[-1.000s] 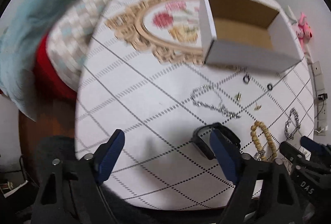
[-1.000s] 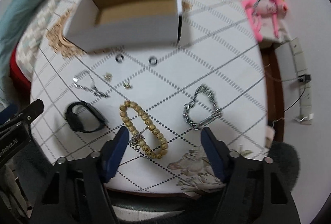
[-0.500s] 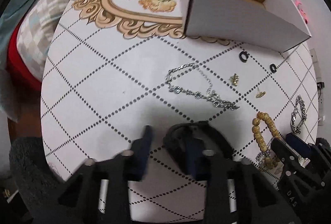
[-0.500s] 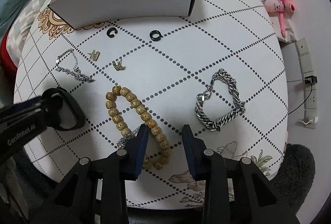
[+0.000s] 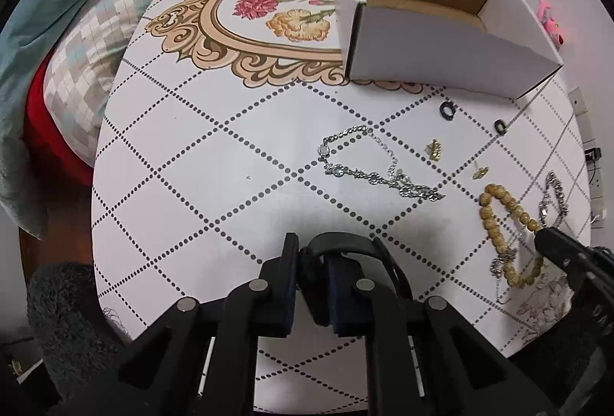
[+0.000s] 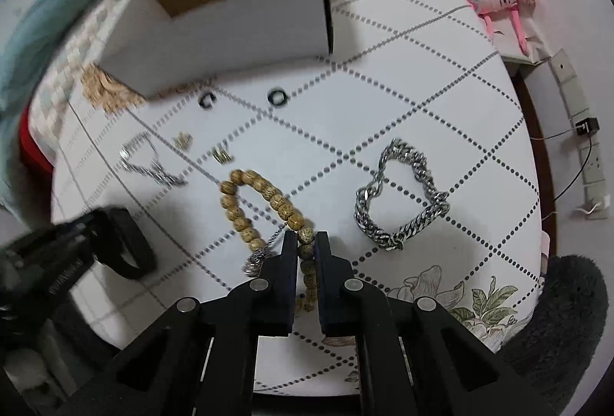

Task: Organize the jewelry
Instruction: 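Grasp the wooden bead bracelet with the right gripper while the left gripper grasps the black watch band, then carry the bead bracelet into the white box and release while the left gripper drops the watch band there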

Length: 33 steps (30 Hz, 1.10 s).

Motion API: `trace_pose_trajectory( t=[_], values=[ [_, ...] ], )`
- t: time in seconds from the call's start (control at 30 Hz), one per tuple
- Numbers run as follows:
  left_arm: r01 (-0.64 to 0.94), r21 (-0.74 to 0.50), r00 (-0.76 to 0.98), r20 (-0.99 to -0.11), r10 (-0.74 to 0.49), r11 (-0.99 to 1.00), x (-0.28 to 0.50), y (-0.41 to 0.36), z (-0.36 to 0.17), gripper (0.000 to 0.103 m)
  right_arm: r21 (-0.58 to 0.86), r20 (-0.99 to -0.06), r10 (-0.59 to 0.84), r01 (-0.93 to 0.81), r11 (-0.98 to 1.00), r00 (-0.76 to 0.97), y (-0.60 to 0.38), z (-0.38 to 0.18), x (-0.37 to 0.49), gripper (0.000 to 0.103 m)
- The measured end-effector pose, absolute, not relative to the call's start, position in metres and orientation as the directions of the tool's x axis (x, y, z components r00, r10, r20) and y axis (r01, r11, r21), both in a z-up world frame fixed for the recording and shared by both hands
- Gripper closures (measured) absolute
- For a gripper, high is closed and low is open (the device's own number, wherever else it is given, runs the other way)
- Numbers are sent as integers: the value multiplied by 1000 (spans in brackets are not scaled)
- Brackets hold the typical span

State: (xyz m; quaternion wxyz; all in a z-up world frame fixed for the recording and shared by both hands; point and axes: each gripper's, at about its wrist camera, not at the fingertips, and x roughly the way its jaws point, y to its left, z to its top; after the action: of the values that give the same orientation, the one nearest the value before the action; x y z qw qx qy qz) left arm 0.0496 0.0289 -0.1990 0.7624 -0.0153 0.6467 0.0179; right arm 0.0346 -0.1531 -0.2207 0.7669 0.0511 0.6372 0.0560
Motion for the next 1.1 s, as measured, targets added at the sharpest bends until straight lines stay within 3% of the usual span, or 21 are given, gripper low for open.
trace_pose_trajectory(
  t=[0.4, 0.73, 1.1],
  values=[
    [-34, -70, 258, -964, -59, 997, 41, 26, -133, 93, 271, -919, 275, -55, 961, 282, -165, -149, 61, 94],
    [5, -146, 355, -925, -138, 989, 139, 2, -92, 93, 377, -830, 394, -124, 918, 394, -186, -76, 135, 94],
    [7, -119, 276, -954, -116, 993, 230, -3, -116, 91, 361, -857, 383, -129, 924, 344, -176, -103, 226, 94]
  ],
)
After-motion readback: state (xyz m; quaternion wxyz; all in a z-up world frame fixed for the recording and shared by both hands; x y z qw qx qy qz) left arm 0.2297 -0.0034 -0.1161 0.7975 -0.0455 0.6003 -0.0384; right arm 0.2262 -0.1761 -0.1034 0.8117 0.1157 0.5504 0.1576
